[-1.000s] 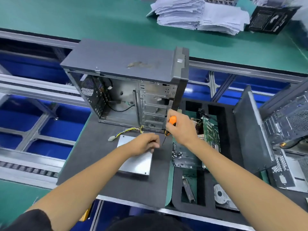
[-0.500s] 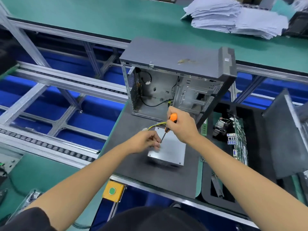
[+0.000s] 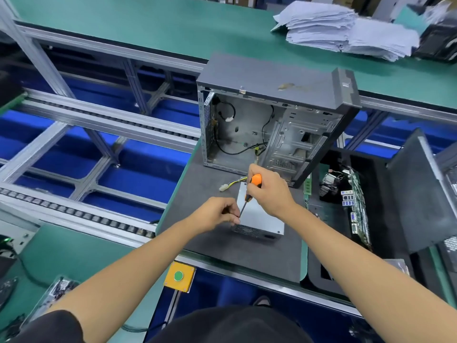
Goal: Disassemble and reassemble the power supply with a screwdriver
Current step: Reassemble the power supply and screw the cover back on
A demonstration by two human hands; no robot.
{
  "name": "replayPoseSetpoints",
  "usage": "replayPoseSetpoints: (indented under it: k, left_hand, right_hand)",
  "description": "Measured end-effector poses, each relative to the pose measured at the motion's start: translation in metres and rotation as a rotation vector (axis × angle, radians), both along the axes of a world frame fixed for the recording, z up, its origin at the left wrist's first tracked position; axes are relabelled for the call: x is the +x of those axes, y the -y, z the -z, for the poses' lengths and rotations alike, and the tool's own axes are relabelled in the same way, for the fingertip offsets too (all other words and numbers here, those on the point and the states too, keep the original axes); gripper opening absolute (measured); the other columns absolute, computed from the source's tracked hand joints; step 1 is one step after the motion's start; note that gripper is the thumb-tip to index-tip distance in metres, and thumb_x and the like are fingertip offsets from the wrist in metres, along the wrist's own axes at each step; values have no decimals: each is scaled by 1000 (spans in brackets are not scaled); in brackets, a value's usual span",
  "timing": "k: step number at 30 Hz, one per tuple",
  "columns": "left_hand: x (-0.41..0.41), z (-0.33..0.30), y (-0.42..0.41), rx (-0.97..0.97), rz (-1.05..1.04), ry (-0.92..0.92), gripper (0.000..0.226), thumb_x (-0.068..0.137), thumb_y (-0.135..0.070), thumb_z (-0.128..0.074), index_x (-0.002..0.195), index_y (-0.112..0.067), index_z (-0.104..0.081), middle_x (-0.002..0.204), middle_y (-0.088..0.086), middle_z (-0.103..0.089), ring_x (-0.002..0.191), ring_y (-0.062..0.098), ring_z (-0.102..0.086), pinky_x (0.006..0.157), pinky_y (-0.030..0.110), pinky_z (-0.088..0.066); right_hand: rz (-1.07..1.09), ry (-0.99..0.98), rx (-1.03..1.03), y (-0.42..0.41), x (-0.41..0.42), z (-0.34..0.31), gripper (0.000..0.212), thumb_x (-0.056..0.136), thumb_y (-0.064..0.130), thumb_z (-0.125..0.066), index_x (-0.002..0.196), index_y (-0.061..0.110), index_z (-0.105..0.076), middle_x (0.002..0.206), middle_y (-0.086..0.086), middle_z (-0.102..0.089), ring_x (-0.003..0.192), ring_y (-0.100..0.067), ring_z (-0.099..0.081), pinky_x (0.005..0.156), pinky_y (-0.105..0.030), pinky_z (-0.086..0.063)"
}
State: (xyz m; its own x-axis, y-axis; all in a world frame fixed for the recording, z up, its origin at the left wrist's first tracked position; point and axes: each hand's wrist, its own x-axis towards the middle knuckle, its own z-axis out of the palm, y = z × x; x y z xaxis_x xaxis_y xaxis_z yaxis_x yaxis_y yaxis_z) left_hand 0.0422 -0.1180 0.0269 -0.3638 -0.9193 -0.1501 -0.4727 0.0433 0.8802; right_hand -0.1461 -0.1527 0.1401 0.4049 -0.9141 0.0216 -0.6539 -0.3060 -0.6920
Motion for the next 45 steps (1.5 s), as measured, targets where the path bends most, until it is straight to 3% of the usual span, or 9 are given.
replayPoseSetpoints:
  k: [9, 15, 19, 22, 24, 26, 29, 37, 45]
  left_hand:
    - [-3, 7, -8, -5, -14, -28, 18, 87, -16, -78, 83, -25, -63, 80, 2, -73, 74, 19, -72, 78, 32, -59]
    - [-2, 6, -5, -24, -8, -12, 12, 89, -12, -76, 86, -19, -66, 79, 3, -73, 73, 16, -70, 75, 21, -53]
    - [-3, 6, -5, -36, -46, 44, 14, 85, -14, -80, 82, -20, -67, 84, -5, -73, 82, 14, -68, 82, 35, -55]
    - [-6, 9, -7, -167, -75, 204, 15, 79, -28, -84, 81, -26, -70, 89, -14, -71, 101, 8, -55, 92, 34, -39]
    - [-9, 12, -10, -270, -126, 313, 16, 75, -38, -85, 81, -32, -71, 93, -19, -67, 106, 8, -40, 87, 29, -22]
    - [-11, 16, -12, -319, -176, 351, 16, 74, -43, -84, 81, -34, -72, 95, -22, -64, 103, 9, -32, 81, 30, -18]
    - [-12, 21, -14, -337, -186, 383, 15, 74, -46, -82, 81, -37, -73, 98, -23, -59, 102, 9, -30, 80, 31, -18]
    - [-13, 28, -15, -299, -228, 376, 13, 77, -48, -79, 85, -38, -76, 96, -26, -54, 102, 9, -31, 80, 31, -21]
    - [-11, 28, -19, -260, -224, 353, 9, 76, -48, -79, 83, -44, -75, 98, -23, -57, 104, 10, -34, 84, 32, -27]
  right_hand:
    - [-38, -69, -39, -10, 5, -1, 13, 71, 29, -45, 80, 19, -48, 68, -2, -68, 76, -29, -62, 73, -46, -51]
    - [-80, -95, -29, -8, 3, 3, 14, 73, 32, -45, 82, 22, -48, 70, -2, -68, 76, -30, -60, 75, -46, -50]
    - [-116, -91, -5, -3, 3, 7, 7, 78, 27, -50, 83, 24, -47, 71, -2, -68, 68, -28, -60, 72, -46, -52]
    - [-175, -136, -1, 1, 2, 10, 8, 78, 30, -50, 83, 26, -44, 71, -2, -66, 69, -27, -60, 71, -44, -52]
    - [-227, -187, -16, 3, 1, 13, 11, 77, 33, -48, 83, 26, -42, 69, -3, -62, 70, -25, -57, 71, -43, -51]
    - [-256, -222, -33, 4, 1, 17, 12, 77, 32, -50, 83, 26, -41, 68, -1, -59, 70, -25, -53, 70, -40, -49]
    - [-274, -215, -30, 6, 0, 23, 14, 79, 28, -54, 83, 26, -41, 69, 9, -59, 70, -24, -53, 65, -35, -44]
    - [-346, -257, -88, 6, -2, 28, 12, 77, 34, -48, 85, 28, -42, 61, 8, -49, 65, -23, -48, 55, -33, -30]
    - [-361, -263, -74, 11, -1, 30, 15, 75, 35, -49, 85, 25, -44, 64, 1, -57, 67, -23, -53, 57, -33, -35]
